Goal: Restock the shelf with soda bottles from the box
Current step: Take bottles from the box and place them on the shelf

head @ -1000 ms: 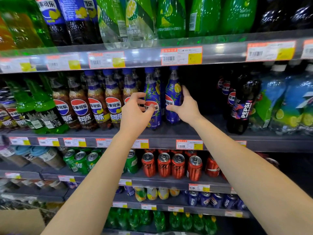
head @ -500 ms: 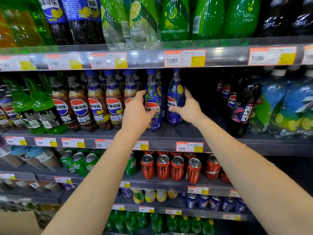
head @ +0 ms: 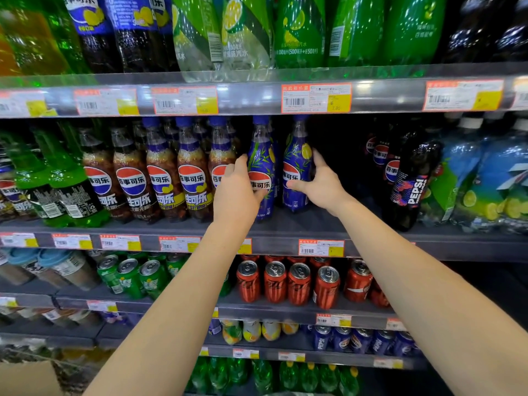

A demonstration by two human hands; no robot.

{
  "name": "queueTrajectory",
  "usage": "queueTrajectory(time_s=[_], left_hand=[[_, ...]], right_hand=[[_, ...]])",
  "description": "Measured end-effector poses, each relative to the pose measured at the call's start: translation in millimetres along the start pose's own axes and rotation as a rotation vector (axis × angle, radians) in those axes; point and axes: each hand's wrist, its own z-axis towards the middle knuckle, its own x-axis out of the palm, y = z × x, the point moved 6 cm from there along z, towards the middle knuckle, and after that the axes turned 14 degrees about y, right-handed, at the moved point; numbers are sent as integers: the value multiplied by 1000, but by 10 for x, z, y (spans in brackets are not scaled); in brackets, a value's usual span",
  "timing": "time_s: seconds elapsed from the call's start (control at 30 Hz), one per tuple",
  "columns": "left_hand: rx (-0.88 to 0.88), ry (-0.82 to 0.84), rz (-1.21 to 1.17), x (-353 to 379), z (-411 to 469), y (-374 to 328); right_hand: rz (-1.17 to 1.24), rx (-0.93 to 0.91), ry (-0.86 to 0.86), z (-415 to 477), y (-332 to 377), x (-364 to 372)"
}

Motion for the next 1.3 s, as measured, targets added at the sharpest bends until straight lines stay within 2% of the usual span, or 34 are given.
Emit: queueTrajectory(time_s=[0.17, 0.33, 0.57, 1.13, 1.23, 1.3], left_hand=[[-100, 1, 77, 47, -58, -32], [-187, 43, 29, 211, -137, 37], [-203, 1, -38, 370, -198, 103], [-173, -9, -146, 452, -129, 173], [-176, 6, -125, 462, -126, 174], [-178, 13, -116, 474, -127, 175]], right_hand=[[8, -3, 7, -1, -20, 12], [2, -10, 2, 11, -20, -3], [80, 27, 36, 22, -123, -1], [178, 36, 264, 24, -64, -37], [184, 39, 227, 13, -20, -10], [164, 38, 125, -9, -25, 28]])
